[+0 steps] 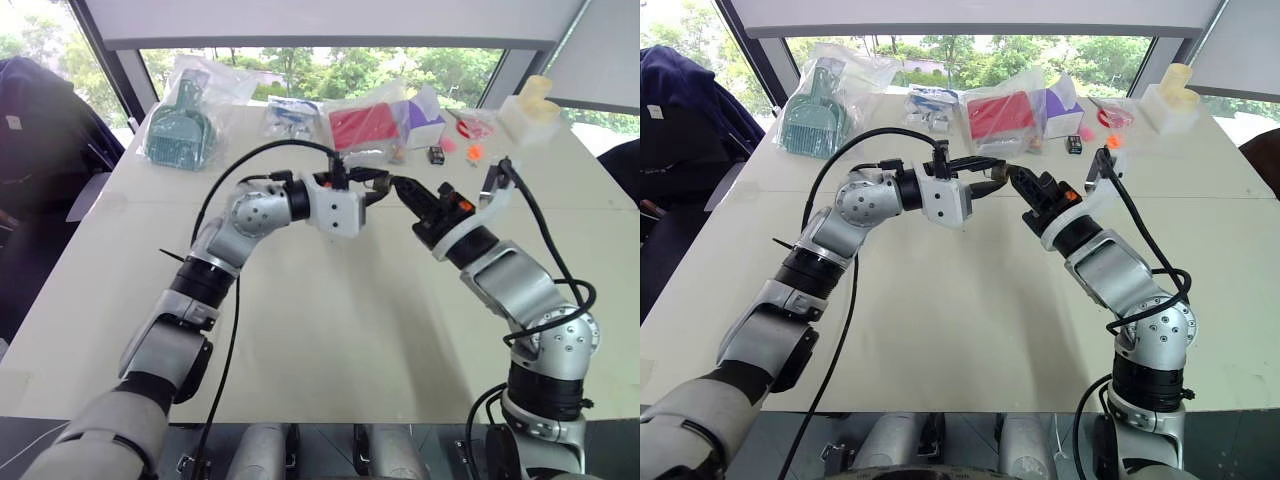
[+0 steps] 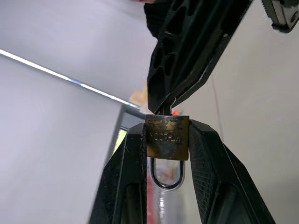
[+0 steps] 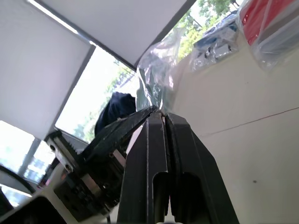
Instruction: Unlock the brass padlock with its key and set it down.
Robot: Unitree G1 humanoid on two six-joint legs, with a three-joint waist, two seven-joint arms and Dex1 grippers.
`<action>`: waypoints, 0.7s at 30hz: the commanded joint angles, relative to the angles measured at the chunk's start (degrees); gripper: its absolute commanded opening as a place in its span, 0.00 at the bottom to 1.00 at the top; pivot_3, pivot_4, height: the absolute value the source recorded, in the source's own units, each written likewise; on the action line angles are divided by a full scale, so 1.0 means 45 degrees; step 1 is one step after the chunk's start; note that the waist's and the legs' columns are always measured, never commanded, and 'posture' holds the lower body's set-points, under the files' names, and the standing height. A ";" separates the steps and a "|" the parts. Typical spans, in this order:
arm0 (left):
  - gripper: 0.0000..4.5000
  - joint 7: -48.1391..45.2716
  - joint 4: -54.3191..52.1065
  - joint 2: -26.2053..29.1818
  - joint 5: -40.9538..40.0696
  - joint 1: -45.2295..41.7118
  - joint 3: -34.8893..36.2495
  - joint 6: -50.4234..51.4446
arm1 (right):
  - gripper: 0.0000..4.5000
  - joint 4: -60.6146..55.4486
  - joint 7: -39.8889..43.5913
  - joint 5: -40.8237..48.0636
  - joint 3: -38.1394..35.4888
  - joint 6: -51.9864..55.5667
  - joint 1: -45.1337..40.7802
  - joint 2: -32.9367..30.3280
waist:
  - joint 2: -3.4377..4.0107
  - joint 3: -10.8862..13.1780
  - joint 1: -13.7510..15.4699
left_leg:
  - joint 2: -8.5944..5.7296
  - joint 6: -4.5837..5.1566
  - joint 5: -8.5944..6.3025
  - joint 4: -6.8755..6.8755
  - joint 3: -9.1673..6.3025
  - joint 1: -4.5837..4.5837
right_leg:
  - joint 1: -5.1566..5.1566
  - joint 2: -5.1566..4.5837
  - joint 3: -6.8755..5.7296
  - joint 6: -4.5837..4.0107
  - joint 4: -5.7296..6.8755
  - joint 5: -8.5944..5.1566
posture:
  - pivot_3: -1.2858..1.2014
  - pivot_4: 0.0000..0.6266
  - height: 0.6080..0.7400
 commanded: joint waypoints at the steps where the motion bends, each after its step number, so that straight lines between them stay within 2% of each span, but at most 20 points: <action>1: 0.15 0.1497 -0.1224 -0.0187 0.0448 -0.0420 0.0028 -0.1770 | 0.00 0.0975 -0.1377 0.0221 -0.0459 -0.0871 0.0110 0.0184 | 0.0000 0.0000 0.0006 | -0.0001 0.0000 0.0000 0.0000 0.0001 0.0000 | 0.0002 0.0000 0.0000 0.0022 -0.0001 0.0013 | 0.52 0.24 1.00; 8: 0.15 0.3025 -0.1803 -0.0188 0.1683 -0.0033 0.0009 -0.2001 | 0.00 0.0949 -0.2311 0.1209 -0.0321 -0.1928 0.0038 0.0806 | 0.0000 0.0001 0.0019 | 0.0006 -0.0001 0.0001 -0.0004 0.0006 0.0000 | 0.0000 0.0002 0.0001 0.0042 -0.0006 0.0024 | 0.52 0.24 1.00; 13: 0.15 0.3311 -0.1385 0.0005 0.1769 -0.0232 -0.0244 -0.1620 | 0.00 0.0824 -0.2347 0.1226 -0.0257 -0.2033 0.0112 0.0797 | 0.0020 -0.0009 -0.0074 | 0.0003 -0.0001 0.0000 -0.0003 0.0023 0.0013 | 0.0004 0.0002 0.0013 0.0043 -0.0007 0.0024 | 0.52 0.24 1.00; 16: 0.15 0.2577 -0.0949 0.0123 0.1032 -0.0232 -0.0420 -0.1322 | 0.00 0.0713 -0.1546 0.0396 -0.0301 -0.1625 0.0224 -0.0106 | 0.0026 -0.0007 -0.0095 | 0.0010 -0.0001 0.0001 -0.0008 0.0022 0.0020 | 0.0004 0.0012 0.0011 0.0044 0.0002 0.0024 | 0.52 0.24 1.00; 19: 0.15 0.1663 -0.0568 0.0161 0.0154 -0.0171 -0.0436 -0.0737 | 0.00 0.0453 0.0201 -0.1839 0.0062 -0.0638 0.0627 -0.2269 | 0.0035 -0.0003 0.0001 | 0.0008 0.0000 0.0001 -0.0004 0.0031 0.0016 | 0.0004 0.0009 0.0012 0.0044 -0.0004 0.0024 | 0.52 0.24 1.00; 21: 0.15 0.1518 -0.0429 0.0215 0.0033 -0.0248 -0.0392 -0.0589 | 0.00 0.0314 0.1147 -0.2529 0.0108 -0.0399 0.0885 -0.3081 | 0.0035 -0.0004 -0.0017 | 0.0005 0.0003 -0.0001 -0.0003 0.0029 0.0013 | 0.0011 0.0005 0.0011 0.0042 -0.0024 0.0023 | 0.52 0.24 1.00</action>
